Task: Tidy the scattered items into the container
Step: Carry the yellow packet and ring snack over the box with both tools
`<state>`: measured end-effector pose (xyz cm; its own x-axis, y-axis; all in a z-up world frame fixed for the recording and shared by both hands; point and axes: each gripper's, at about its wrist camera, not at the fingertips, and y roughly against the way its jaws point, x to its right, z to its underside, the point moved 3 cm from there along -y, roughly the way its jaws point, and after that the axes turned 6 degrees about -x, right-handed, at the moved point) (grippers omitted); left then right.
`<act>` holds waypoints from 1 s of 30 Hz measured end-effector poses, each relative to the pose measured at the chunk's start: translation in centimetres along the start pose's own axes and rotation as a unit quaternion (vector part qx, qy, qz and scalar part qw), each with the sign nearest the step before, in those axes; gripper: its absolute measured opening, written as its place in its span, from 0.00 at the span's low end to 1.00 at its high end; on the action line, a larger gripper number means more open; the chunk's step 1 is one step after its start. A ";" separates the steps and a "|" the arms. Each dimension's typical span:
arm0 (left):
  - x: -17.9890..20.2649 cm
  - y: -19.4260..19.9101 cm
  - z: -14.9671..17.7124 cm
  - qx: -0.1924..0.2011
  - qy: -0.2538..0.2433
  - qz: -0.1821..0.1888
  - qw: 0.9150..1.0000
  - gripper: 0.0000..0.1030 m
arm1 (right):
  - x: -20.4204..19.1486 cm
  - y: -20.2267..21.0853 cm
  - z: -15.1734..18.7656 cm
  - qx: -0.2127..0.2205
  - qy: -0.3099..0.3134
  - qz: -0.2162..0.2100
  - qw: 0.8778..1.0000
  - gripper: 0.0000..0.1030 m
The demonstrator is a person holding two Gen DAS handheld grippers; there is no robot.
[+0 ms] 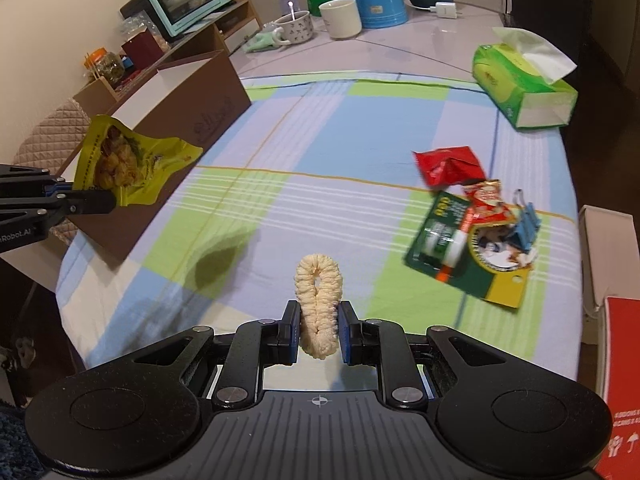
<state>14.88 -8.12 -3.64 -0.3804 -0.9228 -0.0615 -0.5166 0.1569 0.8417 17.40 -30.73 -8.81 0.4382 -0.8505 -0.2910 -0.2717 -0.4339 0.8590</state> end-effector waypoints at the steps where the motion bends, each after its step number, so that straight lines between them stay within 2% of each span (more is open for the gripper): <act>1: -0.6 0.4 0.2 0.002 0.000 0.001 1.000 0.05 | -0.6 -0.2 -0.2 0.001 -0.001 0.000 1.000 0.18; 8: -5.3 4.0 1.6 0.027 0.006 0.003 1.000 0.05 | -4.8 -1.2 -1.7 0.010 -0.006 0.001 1.000 0.18; 16: -12.1 7.3 3.5 0.048 0.022 -0.023 0.998 0.05 | -10.0 -2.3 -4.4 0.030 0.005 -0.004 1.000 0.18; 24: -18.7 8.0 4.3 0.057 0.027 -0.055 0.996 0.05 | -16.4 -3.2 -9.2 0.070 0.054 -0.023 0.996 0.18; 30: -22.2 6.9 3.8 0.060 0.018 -0.062 0.996 0.05 | -20.8 -3.9 -13.6 0.104 0.090 -0.033 0.990 0.18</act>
<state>16.87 14.82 1.55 -0.2825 -0.9490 -0.1400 -0.6462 0.0804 0.7589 20.95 -7.27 -0.43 0.6018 -0.7591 -0.2483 -0.3990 -0.5551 0.7299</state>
